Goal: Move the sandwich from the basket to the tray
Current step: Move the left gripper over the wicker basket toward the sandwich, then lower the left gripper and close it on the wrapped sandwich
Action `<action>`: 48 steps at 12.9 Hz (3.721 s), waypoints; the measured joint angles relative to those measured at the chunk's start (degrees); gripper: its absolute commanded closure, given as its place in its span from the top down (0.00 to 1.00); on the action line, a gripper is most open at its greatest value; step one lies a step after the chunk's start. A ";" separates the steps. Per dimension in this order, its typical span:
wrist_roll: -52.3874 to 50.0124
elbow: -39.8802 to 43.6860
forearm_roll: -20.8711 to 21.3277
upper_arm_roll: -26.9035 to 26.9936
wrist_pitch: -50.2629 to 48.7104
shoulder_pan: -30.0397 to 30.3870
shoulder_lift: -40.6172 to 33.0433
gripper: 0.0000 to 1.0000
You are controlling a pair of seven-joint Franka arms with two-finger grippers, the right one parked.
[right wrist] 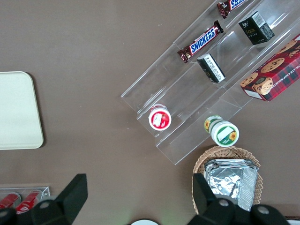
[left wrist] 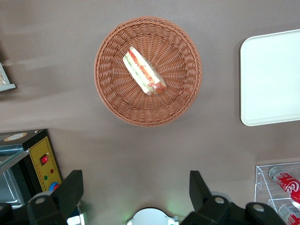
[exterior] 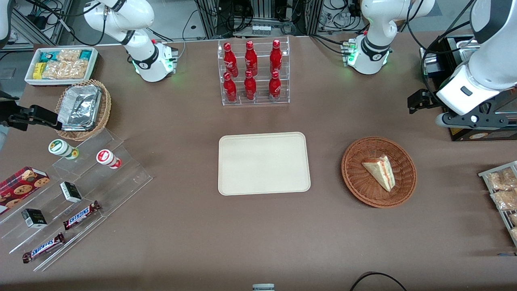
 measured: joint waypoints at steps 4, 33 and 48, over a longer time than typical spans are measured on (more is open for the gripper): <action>0.15 -0.03 -1.07 0.06 0.00 0.13 0.14 1.00; -48.32 -34.23 -2.21 0.38 56.31 1.46 10.27 1.00; -49.78 -33.58 -2.19 0.39 58.81 1.32 16.79 0.00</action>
